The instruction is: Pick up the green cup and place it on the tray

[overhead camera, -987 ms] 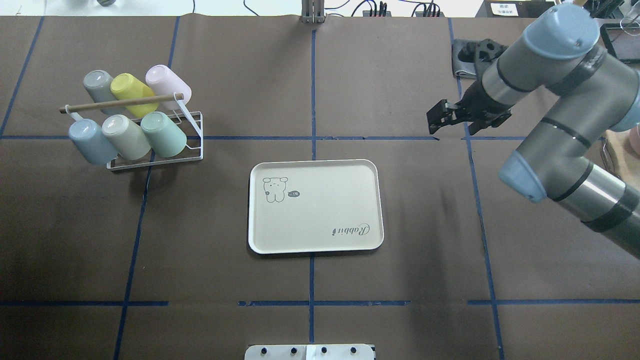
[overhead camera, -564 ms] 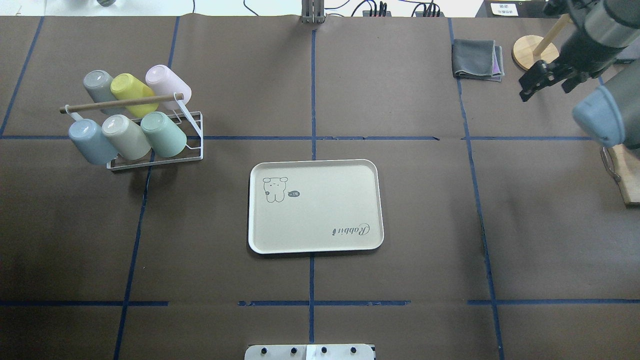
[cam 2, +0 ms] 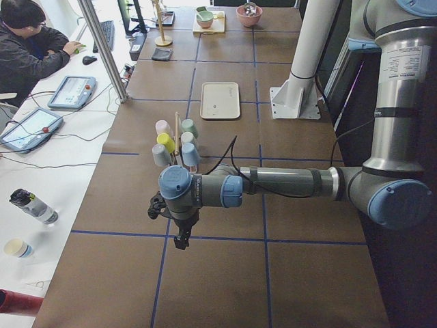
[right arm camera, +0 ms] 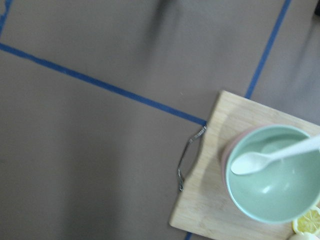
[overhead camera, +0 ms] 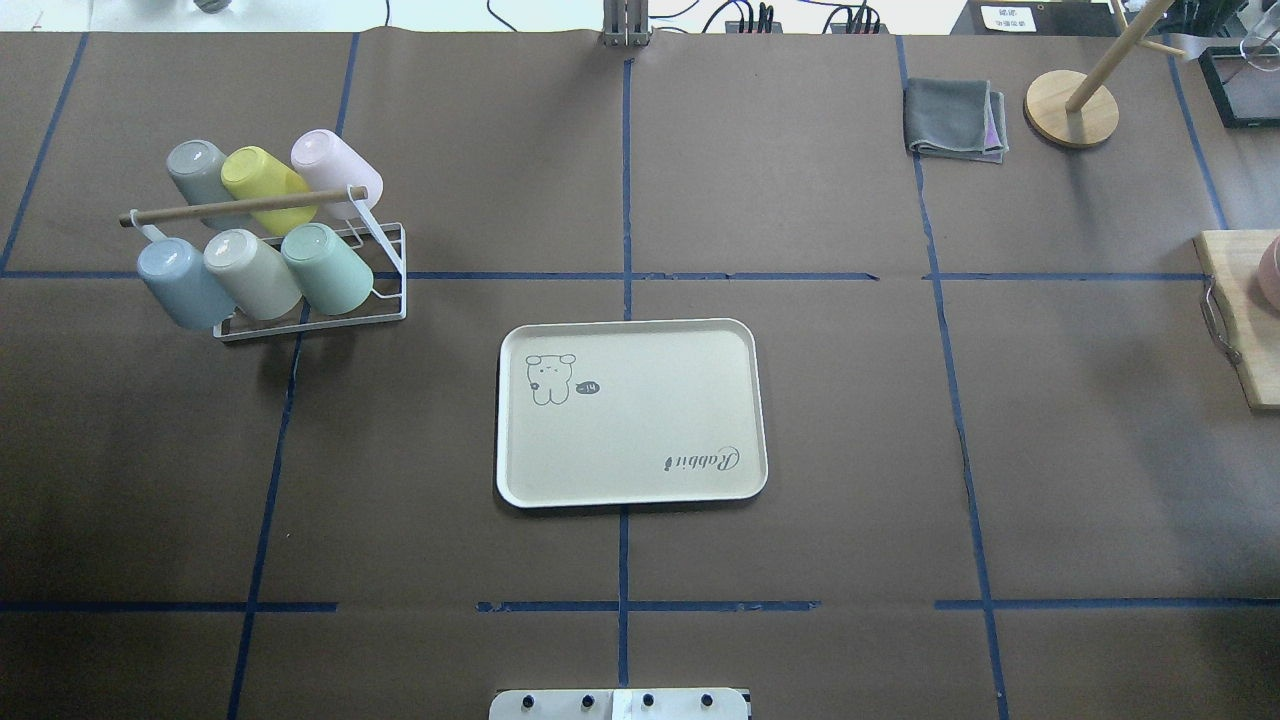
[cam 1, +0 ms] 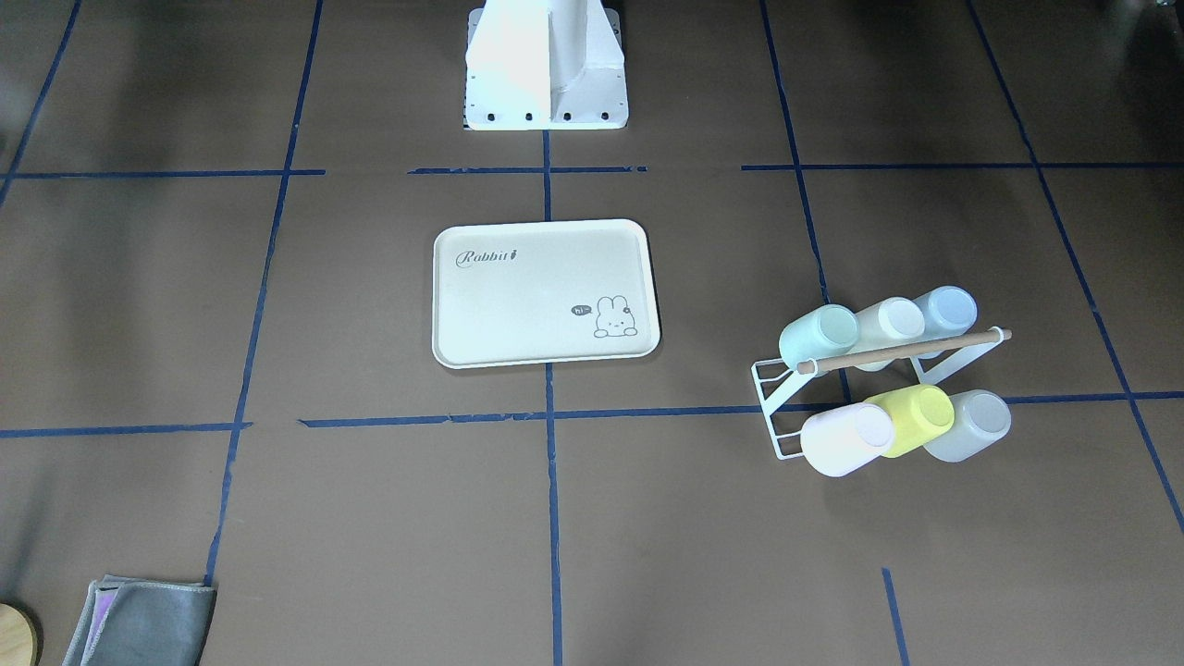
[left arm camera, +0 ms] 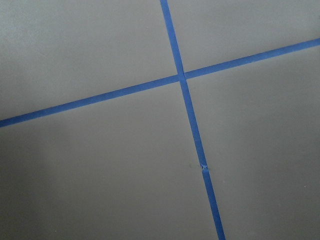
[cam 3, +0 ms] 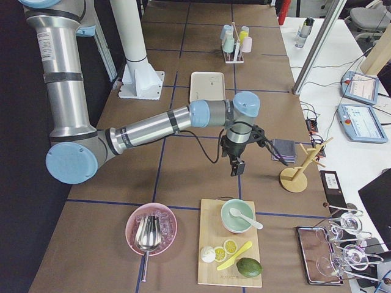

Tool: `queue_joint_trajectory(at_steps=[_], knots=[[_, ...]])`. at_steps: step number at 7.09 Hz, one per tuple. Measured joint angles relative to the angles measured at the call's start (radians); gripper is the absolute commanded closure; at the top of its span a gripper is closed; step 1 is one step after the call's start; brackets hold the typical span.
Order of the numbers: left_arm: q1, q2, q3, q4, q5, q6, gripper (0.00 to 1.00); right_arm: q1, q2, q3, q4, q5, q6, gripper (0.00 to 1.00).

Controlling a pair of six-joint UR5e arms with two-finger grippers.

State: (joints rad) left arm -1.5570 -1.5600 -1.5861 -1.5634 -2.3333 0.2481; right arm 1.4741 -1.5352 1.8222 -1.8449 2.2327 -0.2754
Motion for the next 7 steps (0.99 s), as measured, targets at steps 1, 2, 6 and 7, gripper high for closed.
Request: queue_joint_trajectory(at_steps=[1,2,6,7], knots=[[0.0,0.0,0.0,-0.003,0.0,0.0,0.0,0.029,-0.095,-0.001,0.073,0.001,-0.024,0.0],[0.0,-0.005,-0.003,-0.008,-0.001,0.0,0.0,0.043,-0.169,-0.001,0.142,0.006,-0.007,0.0],[0.011,-0.067,0.002,-0.117,-0.01,-0.004,0.0,0.051,-0.224,0.01,0.201,0.012,0.093,0.0],[0.013,-0.071,-0.006,-0.128,-0.021,-0.005,0.0,0.051,-0.225,0.01,0.202,0.012,0.094,0.0]])
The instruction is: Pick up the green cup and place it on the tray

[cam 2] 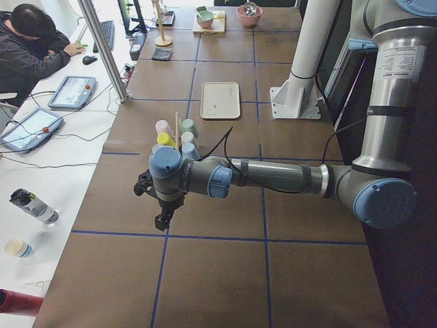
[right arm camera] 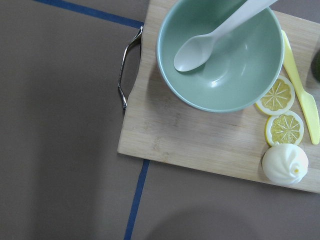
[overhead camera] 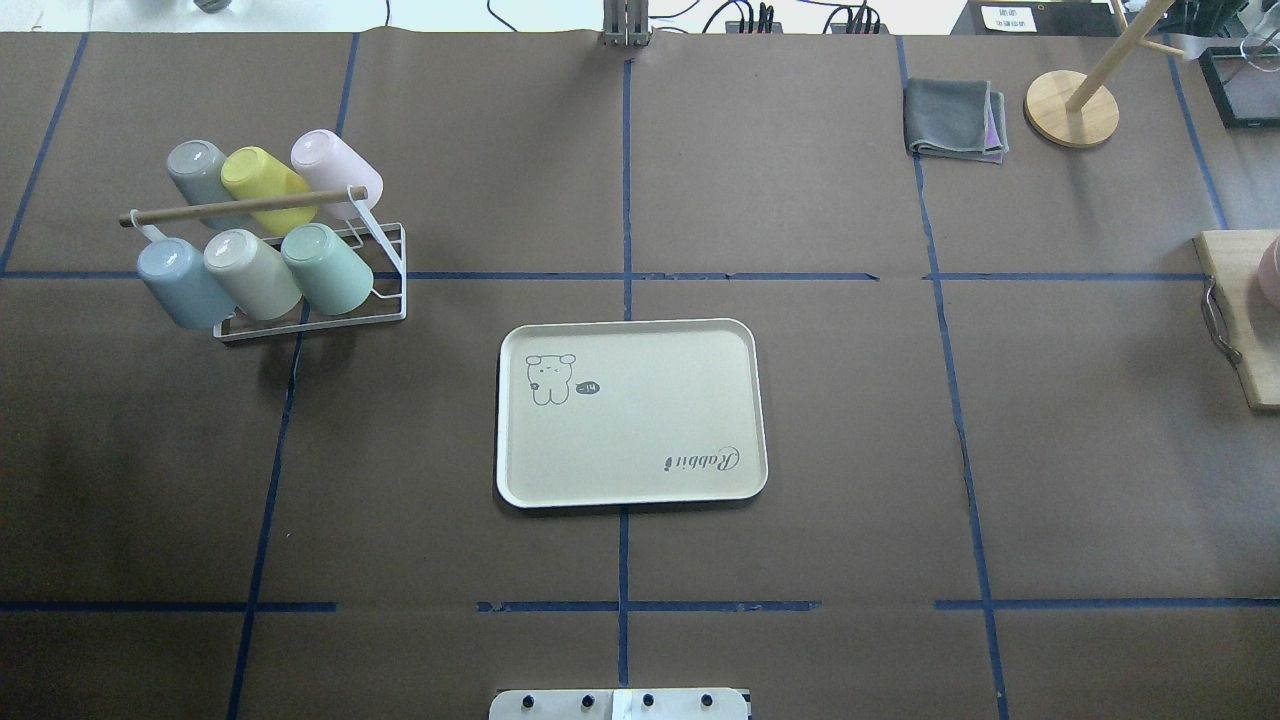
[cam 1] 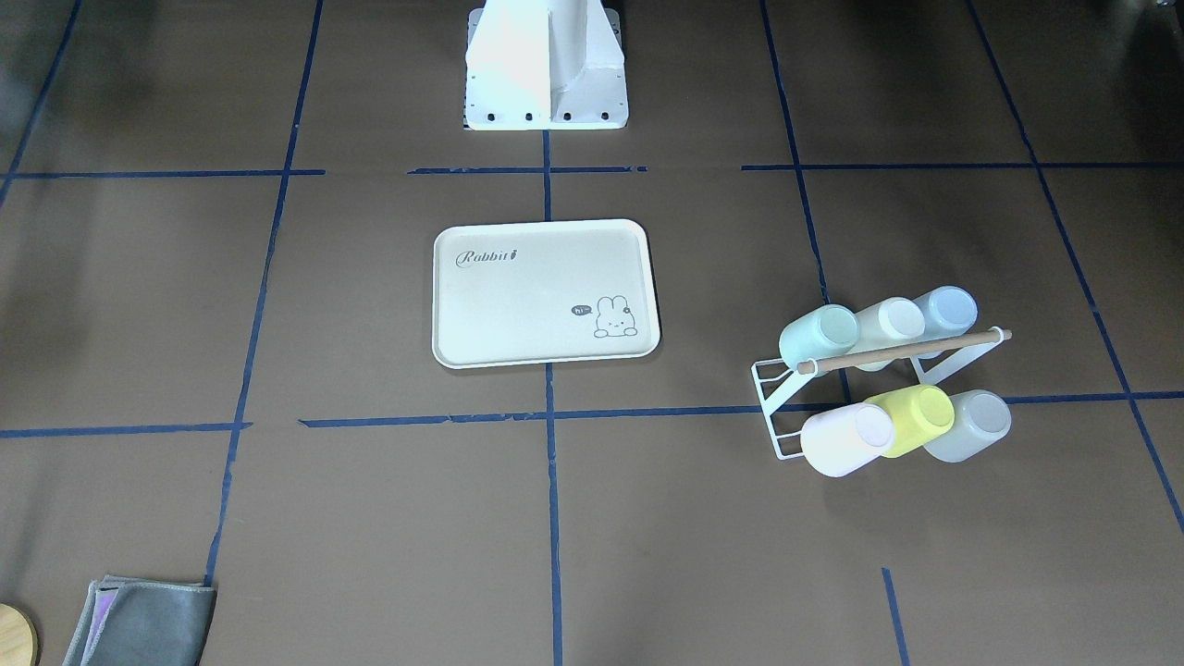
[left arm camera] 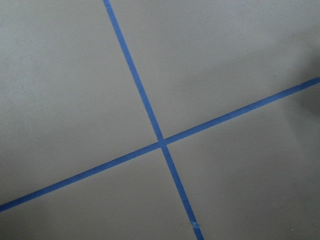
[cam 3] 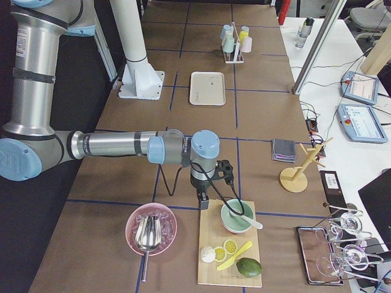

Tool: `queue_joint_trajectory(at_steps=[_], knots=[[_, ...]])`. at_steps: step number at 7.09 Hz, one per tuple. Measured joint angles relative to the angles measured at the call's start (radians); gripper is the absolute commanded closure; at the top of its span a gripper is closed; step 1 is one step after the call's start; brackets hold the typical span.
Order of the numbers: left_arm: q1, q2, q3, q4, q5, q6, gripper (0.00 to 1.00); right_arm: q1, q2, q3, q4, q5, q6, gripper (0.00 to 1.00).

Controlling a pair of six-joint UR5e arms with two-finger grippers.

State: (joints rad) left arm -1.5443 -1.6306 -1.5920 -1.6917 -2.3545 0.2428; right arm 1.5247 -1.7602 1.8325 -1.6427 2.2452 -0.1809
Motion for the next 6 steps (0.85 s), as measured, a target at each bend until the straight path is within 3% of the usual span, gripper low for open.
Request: queue_joint_trajectory(at_steps=[4,6], knots=[[0.1,-0.066,-0.101,-0.205,-0.002,-0.033,0.0,0.0,-0.003,0.011,0.0,0.001,-0.001,0.0],[0.192,-0.156,-0.158,-0.224,0.009,-0.036,0.0,0.0,-0.004,0.014,0.0,0.001,0.001,0.0]])
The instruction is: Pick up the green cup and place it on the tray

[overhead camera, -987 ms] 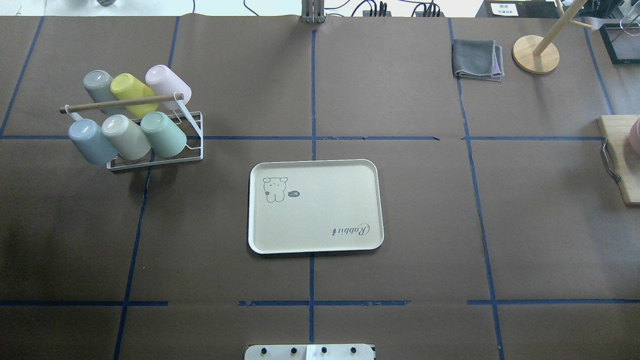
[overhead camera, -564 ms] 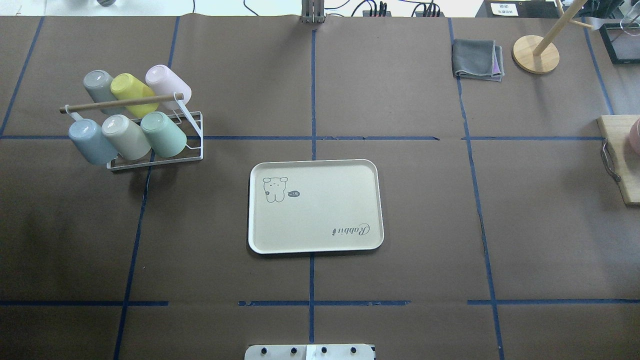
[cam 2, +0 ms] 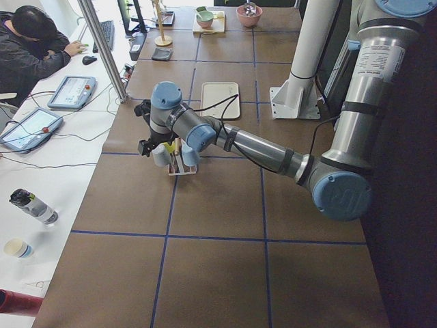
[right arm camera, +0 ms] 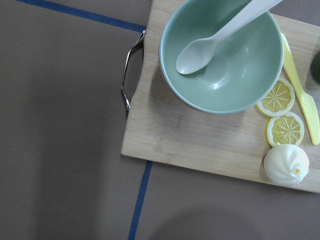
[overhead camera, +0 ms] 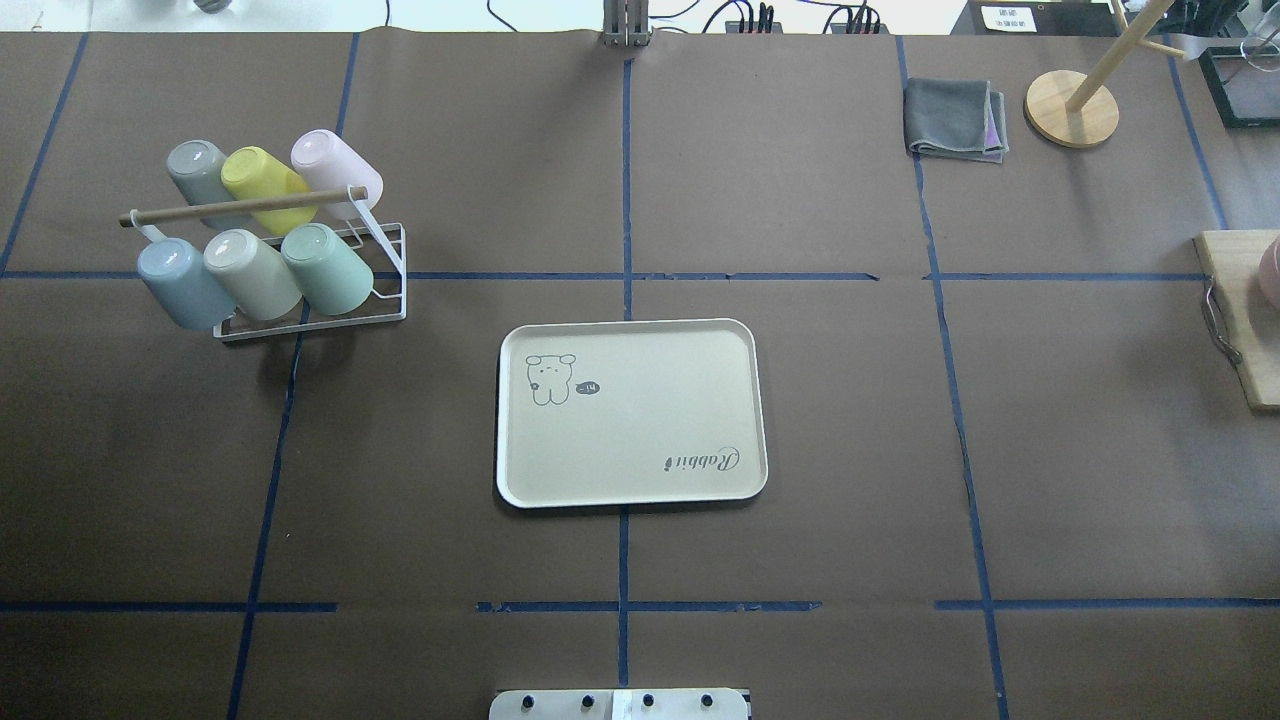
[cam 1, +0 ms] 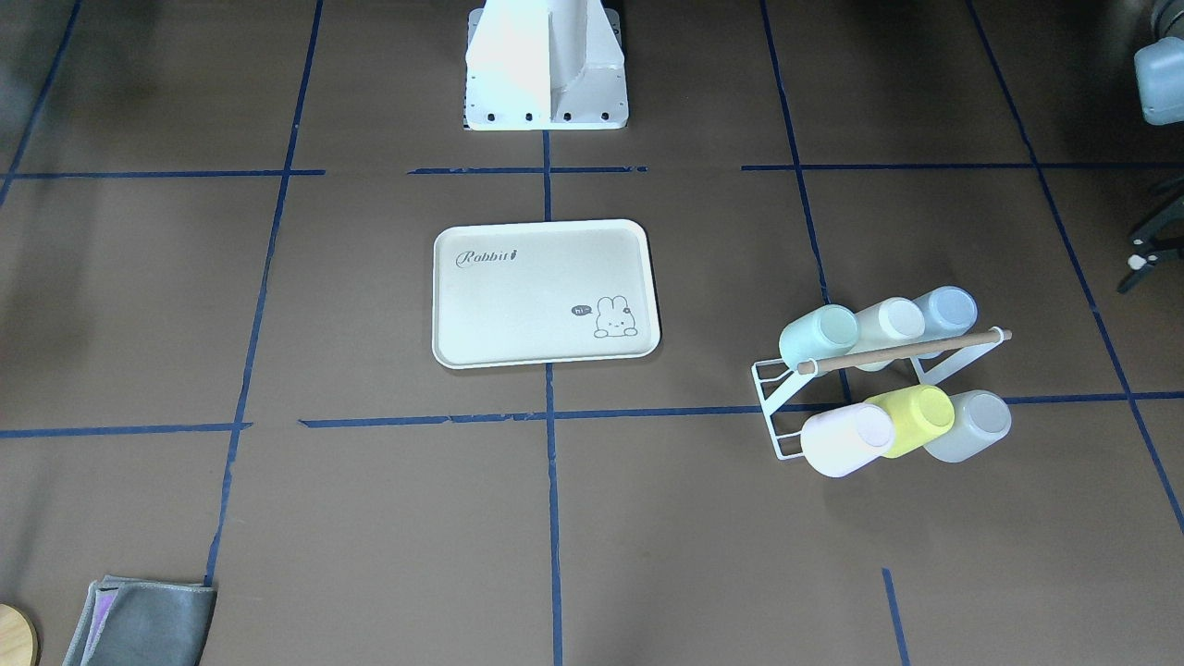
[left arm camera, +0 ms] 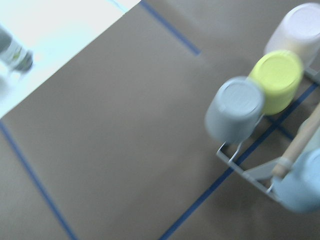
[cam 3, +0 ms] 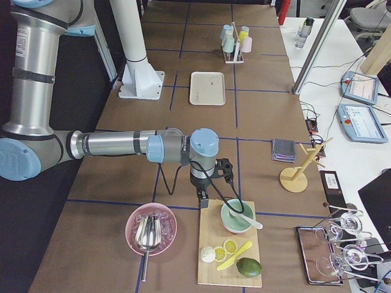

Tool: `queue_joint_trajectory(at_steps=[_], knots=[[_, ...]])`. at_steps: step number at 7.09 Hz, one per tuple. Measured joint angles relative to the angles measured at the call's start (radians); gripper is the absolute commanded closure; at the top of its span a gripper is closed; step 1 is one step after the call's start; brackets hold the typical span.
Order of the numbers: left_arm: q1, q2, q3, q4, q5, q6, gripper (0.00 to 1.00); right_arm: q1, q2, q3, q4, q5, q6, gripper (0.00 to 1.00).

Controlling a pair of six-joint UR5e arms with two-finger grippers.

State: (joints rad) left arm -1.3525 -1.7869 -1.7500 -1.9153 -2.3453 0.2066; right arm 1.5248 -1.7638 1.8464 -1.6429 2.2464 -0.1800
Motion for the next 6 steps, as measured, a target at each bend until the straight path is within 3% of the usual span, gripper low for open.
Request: queue_joint_trajectory(at_steps=[1,3,5,6], knots=[[0.057,-0.027,-0.027,0.01,0.021,0.0,0.0,0.0,-0.001,0.0,0.0,0.0,0.0,0.0],[0.203,-0.076,-0.118,0.153,0.108,0.006,0.0,0.0,-0.002,0.0,0.0,-0.001,0.001,0.0],[0.349,-0.166,-0.221,0.415,0.283,0.08,0.0,0.0,-0.002,-0.002,0.0,-0.002,0.001,0.0],[0.416,-0.228,-0.246,0.553,0.419,0.14,0.0,0.0,-0.003,-0.004,0.0,-0.002,0.001,0.0]])
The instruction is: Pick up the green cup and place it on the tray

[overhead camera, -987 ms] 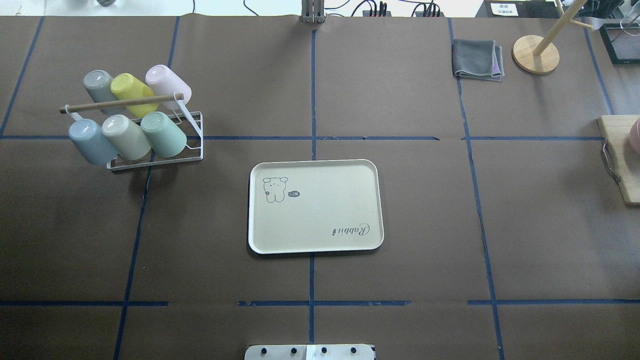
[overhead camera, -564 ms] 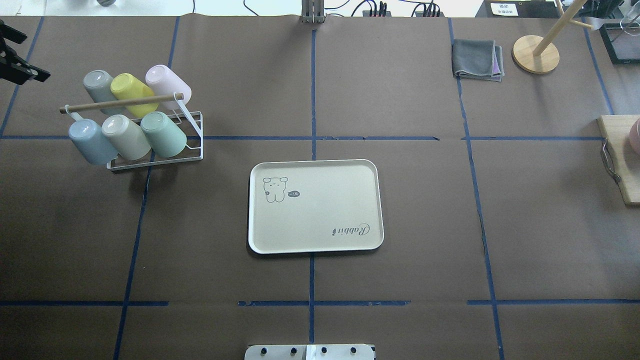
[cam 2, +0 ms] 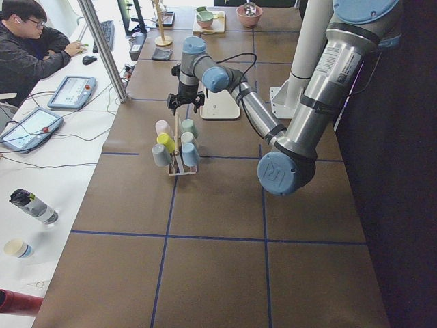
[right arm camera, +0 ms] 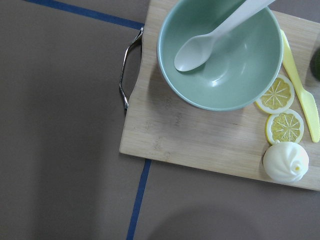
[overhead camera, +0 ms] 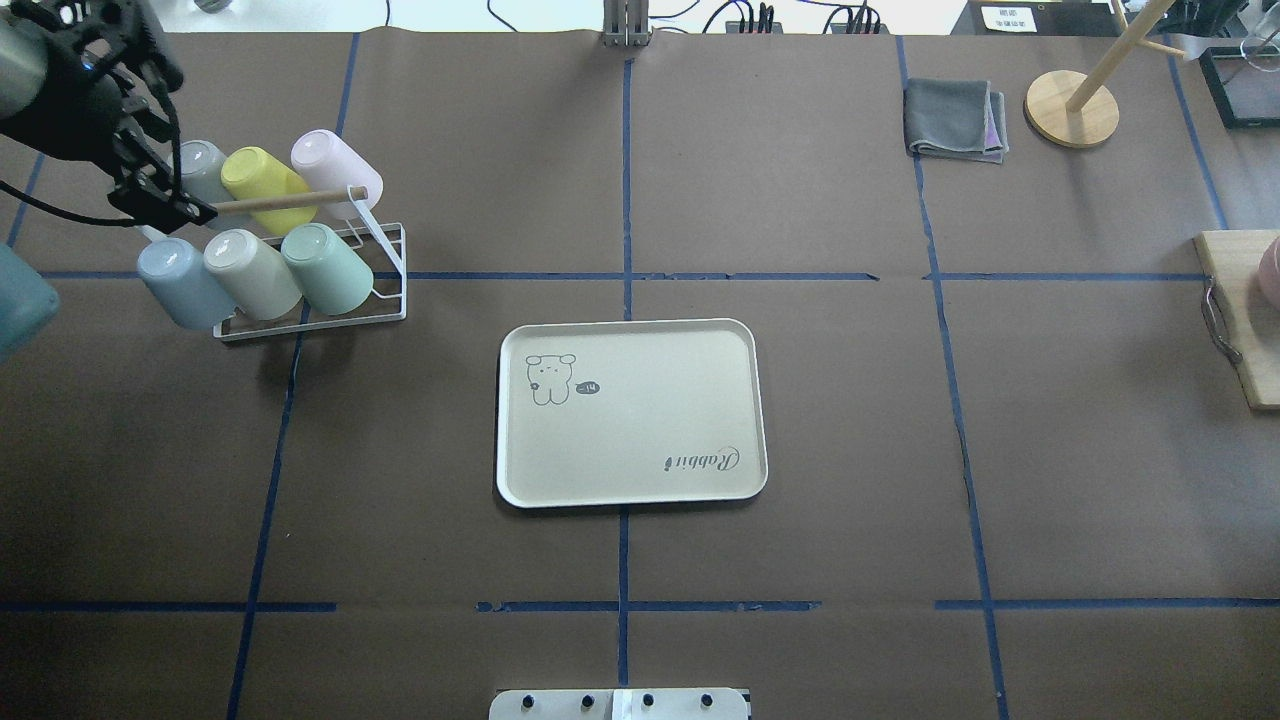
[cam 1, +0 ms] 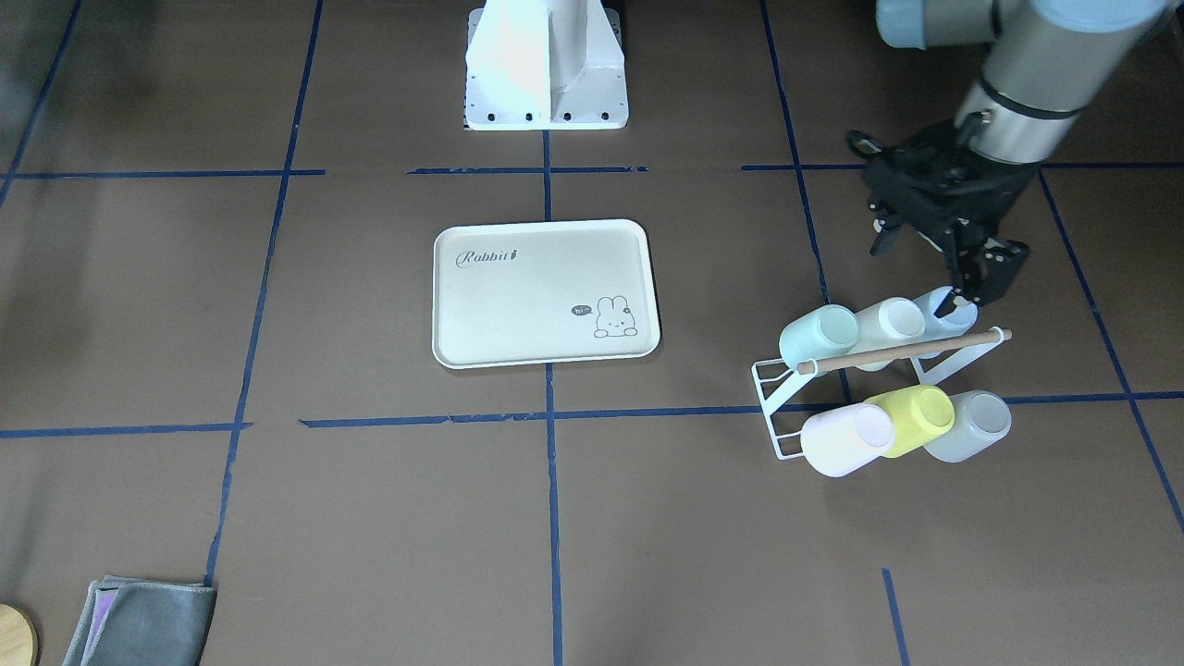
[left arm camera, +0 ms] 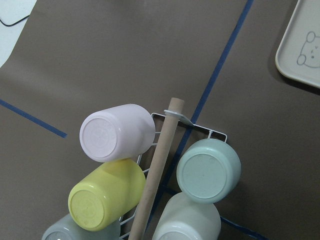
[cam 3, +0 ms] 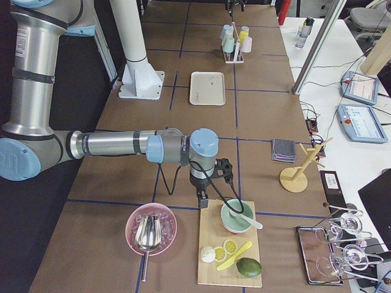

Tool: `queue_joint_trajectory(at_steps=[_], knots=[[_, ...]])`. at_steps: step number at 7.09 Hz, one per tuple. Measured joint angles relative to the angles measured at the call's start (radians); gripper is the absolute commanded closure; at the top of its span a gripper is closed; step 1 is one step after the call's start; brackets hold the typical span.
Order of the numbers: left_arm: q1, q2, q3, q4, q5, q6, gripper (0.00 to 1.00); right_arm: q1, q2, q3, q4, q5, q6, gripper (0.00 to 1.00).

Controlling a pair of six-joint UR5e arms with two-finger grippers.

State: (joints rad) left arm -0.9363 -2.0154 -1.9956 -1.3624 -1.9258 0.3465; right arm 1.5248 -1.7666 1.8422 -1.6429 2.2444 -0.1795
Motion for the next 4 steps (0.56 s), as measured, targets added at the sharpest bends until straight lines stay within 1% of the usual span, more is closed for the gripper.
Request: queue_joint_trajectory(at_steps=[1,2,3,4], knots=[[0.069,-0.052,-0.011,0.115,0.152,0.07,0.0,0.0,0.0,-0.002,0.0,0.0,0.0,0.0],[0.14,-0.082,-0.02,0.198,0.322,0.16,0.0,0.0,0.0,-0.004,-0.001,0.0,0.0,0.0],[0.202,-0.092,-0.027,0.247,0.477,0.252,0.0,0.0,-0.001,-0.005,-0.001,0.0,0.0,0.0],[0.249,-0.096,-0.031,0.304,0.599,0.331,0.0,0.0,-0.003,-0.006,-0.002,0.0,0.0,0.0]])
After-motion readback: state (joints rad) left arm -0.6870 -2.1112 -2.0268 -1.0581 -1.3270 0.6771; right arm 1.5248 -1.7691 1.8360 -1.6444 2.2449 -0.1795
